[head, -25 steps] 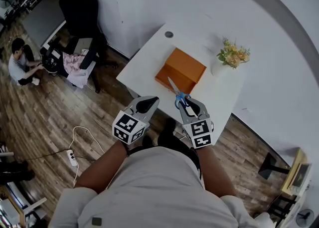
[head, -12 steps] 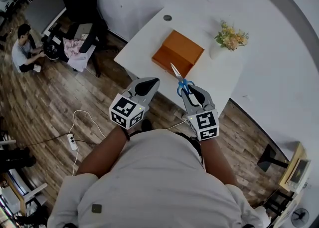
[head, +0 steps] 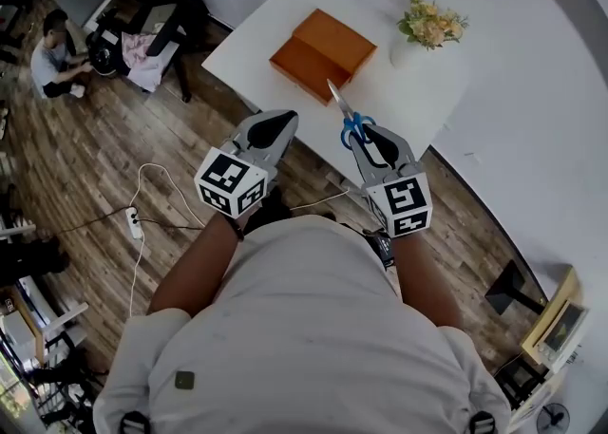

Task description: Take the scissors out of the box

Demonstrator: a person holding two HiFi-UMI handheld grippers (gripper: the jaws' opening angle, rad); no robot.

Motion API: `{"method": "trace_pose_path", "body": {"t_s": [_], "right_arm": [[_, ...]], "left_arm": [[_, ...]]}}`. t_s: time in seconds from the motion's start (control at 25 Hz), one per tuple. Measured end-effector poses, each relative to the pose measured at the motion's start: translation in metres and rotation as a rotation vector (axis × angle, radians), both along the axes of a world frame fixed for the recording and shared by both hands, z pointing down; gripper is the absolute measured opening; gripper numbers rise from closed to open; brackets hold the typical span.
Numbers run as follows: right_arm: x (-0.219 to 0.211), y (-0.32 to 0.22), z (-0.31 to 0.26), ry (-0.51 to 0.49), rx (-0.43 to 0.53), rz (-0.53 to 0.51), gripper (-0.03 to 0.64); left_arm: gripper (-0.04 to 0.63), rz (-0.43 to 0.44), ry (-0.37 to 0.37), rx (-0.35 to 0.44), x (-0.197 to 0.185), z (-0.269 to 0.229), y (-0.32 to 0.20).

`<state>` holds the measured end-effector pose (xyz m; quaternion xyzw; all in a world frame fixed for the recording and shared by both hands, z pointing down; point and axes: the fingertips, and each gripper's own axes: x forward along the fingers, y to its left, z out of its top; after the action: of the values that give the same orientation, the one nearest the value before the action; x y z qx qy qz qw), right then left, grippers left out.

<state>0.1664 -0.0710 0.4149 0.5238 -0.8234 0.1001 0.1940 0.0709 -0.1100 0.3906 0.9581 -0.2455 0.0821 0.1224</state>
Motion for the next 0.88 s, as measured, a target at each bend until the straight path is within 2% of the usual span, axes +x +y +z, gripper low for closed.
{"method": "trace_pose_path", "body": {"t_s": [0.44, 0.6, 0.88], "right_arm": [[0.038, 0.070, 0.025, -0.047, -0.035, -0.071, 0.100], [0.039, 0.088, 0.029, -0.058, -0.041, -0.081, 0.100], [0.027, 0.117, 0.030, -0.057, -0.041, -0.076, 0.100]], "left_arm": [[0.005, -0.072, -0.044, -0.015, 0.031, 0.015, 0.071], [0.005, -0.072, -0.057, -0.025, 0.033, 0.019, 0.088], [0.005, -0.059, -0.039, -0.039, 0.023, 0.019, 0.116]]}}
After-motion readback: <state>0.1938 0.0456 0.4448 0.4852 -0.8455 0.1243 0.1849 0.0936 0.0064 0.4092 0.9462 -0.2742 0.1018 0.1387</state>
